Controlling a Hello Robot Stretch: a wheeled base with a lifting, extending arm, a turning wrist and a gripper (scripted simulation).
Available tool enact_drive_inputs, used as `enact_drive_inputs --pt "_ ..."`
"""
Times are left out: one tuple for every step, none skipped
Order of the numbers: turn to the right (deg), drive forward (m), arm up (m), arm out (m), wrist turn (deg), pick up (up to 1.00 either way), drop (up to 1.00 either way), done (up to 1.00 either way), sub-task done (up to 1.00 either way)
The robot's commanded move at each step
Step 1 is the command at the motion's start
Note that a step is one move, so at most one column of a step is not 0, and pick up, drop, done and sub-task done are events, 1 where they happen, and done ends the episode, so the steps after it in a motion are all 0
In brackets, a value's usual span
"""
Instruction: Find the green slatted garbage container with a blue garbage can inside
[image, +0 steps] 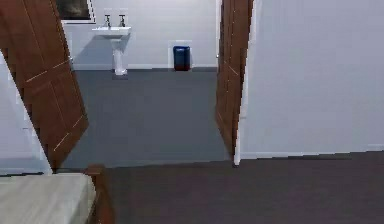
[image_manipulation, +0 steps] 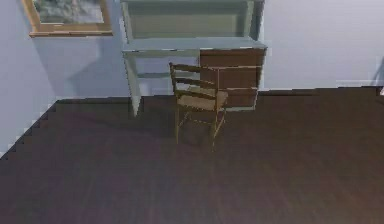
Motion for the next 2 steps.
enact_drive_inputs --pt "0.0 1.0 0.0 0.0 0.0 0.0 0.0 0.0 0.0" --pt "-3.0 0.0 0.0 0.0 0.0 0.0 0.0 0.0 0.0"
